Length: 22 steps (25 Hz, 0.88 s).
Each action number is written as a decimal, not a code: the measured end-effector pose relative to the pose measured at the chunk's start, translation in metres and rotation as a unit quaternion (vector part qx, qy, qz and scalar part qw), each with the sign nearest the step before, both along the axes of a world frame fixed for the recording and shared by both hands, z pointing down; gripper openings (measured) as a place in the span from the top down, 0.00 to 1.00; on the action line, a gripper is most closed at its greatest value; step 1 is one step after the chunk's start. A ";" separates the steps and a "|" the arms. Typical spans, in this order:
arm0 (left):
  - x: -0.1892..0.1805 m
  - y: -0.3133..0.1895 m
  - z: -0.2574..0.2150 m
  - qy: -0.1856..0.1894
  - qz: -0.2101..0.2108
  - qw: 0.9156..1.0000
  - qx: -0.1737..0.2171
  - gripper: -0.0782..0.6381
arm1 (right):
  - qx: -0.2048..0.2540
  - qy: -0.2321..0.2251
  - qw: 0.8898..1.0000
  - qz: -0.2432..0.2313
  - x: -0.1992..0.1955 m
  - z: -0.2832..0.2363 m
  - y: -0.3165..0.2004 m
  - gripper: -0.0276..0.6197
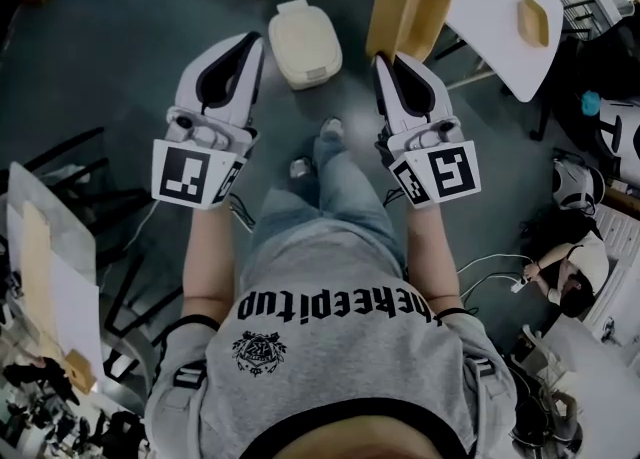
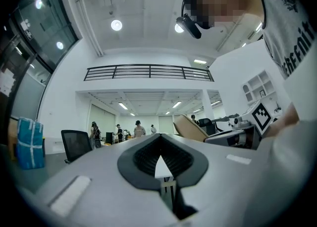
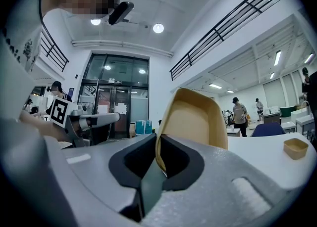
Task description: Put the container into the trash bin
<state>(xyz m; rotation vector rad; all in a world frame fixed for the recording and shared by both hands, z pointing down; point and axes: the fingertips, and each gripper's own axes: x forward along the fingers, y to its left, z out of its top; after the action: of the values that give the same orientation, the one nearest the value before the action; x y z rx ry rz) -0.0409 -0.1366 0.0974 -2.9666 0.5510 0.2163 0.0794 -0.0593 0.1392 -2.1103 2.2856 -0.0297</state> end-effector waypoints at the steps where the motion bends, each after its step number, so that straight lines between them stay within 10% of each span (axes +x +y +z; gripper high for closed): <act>1: 0.004 -0.004 0.002 -0.002 0.001 1.000 -0.001 0.87 | -0.003 -0.001 1.000 0.000 0.004 0.002 -0.004 0.91; 22: 0.045 -0.052 0.096 -0.041 -0.001 0.996 -0.073 0.87 | -0.115 -0.044 0.992 -0.025 0.041 0.110 -0.057 0.91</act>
<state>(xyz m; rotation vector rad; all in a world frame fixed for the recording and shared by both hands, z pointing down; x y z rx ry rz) 0.0043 -0.1886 0.1936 -3.0991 0.5832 0.0550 0.1209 -0.1167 0.2489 -2.1010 2.3853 -0.3990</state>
